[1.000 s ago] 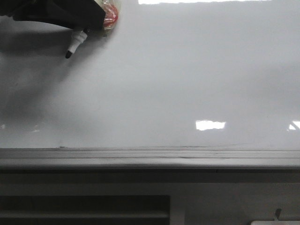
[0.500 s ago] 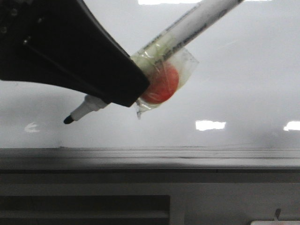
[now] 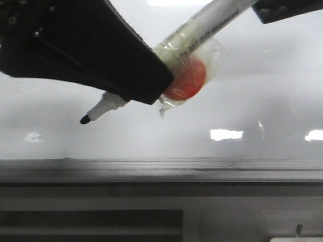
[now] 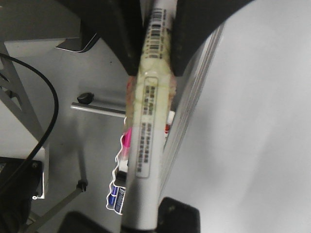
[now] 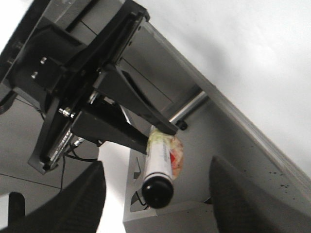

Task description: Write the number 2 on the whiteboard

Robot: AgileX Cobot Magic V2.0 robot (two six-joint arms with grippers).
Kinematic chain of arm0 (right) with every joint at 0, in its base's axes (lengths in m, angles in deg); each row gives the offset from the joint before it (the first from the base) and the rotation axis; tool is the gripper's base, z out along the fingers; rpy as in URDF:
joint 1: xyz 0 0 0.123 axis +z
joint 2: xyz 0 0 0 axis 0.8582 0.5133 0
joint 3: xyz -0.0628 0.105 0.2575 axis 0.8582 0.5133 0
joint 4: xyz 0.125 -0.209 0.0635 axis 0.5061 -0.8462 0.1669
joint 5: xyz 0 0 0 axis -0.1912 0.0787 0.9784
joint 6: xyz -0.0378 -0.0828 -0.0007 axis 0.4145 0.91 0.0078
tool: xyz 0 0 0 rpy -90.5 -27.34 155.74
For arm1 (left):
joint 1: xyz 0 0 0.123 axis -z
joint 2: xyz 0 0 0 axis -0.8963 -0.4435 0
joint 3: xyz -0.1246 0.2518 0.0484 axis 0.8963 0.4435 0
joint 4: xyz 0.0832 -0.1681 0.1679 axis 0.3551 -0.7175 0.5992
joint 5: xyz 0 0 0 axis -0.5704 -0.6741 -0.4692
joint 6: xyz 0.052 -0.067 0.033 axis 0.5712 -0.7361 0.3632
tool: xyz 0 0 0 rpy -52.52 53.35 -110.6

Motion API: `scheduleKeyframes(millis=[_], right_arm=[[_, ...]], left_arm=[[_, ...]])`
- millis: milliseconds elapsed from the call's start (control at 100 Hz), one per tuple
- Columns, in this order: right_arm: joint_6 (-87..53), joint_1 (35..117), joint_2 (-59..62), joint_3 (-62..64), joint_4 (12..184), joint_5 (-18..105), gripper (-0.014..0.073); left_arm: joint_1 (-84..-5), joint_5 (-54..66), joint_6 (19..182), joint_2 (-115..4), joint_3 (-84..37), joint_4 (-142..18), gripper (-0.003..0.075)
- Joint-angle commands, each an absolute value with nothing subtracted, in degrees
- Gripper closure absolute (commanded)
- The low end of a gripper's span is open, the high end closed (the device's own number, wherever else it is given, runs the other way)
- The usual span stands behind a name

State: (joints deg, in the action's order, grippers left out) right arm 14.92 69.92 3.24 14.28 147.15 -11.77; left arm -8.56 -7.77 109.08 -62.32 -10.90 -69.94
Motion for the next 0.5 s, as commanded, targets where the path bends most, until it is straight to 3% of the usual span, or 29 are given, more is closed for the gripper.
scheduleKeyframes(millis=[0, 490], right_arm=[[16.7, 69.9, 4.1, 12.4, 151.9, -13.0, 0.0181], [18.6, 76.8, 9.7, 10.5, 152.9, -9.8, 0.0188]], left_arm=[[-8.2, -4.1, 109.1, -61.1, -13.1, -71.4, 0.0741], [-8.2, -5.0, 109.3, -62.8, -15.3, -70.8, 0.0741]])
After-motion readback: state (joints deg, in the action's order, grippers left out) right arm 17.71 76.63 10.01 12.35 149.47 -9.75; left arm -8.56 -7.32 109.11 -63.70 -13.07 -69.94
